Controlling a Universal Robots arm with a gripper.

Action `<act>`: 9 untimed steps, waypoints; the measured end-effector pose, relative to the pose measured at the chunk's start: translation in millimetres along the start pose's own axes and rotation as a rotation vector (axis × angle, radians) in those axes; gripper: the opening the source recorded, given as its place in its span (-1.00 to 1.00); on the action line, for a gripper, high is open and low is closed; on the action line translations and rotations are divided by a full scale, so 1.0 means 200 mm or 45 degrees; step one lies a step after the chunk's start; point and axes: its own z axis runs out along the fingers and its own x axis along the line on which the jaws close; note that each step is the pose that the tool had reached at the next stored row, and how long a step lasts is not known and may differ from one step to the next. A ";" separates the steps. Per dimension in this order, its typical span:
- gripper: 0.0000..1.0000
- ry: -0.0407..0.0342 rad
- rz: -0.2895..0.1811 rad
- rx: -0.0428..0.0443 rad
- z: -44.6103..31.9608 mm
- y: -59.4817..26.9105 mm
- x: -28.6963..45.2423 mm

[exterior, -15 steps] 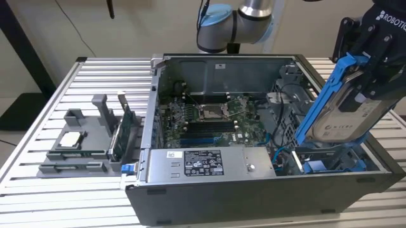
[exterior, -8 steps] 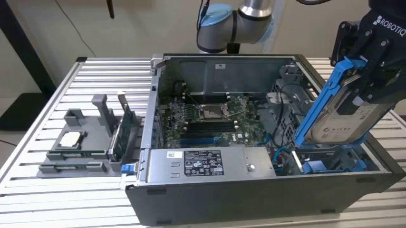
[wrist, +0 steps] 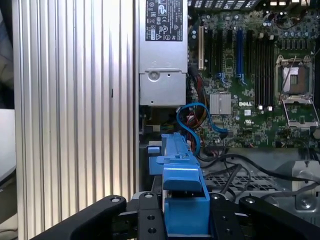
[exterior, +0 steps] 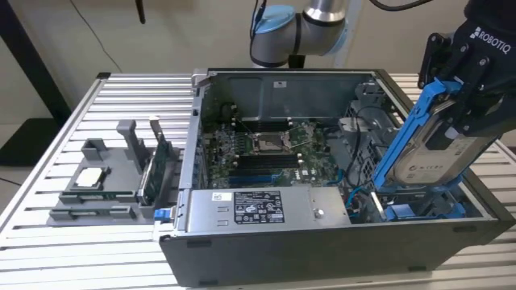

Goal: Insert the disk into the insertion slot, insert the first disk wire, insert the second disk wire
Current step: 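Insert the disk into the insertion slot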

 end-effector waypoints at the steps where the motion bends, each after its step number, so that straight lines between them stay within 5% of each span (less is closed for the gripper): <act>1: -0.35 -0.0001 0.000 0.000 0.001 0.000 0.000; 9: -0.35 -0.0001 0.000 0.000 0.012 0.000 0.000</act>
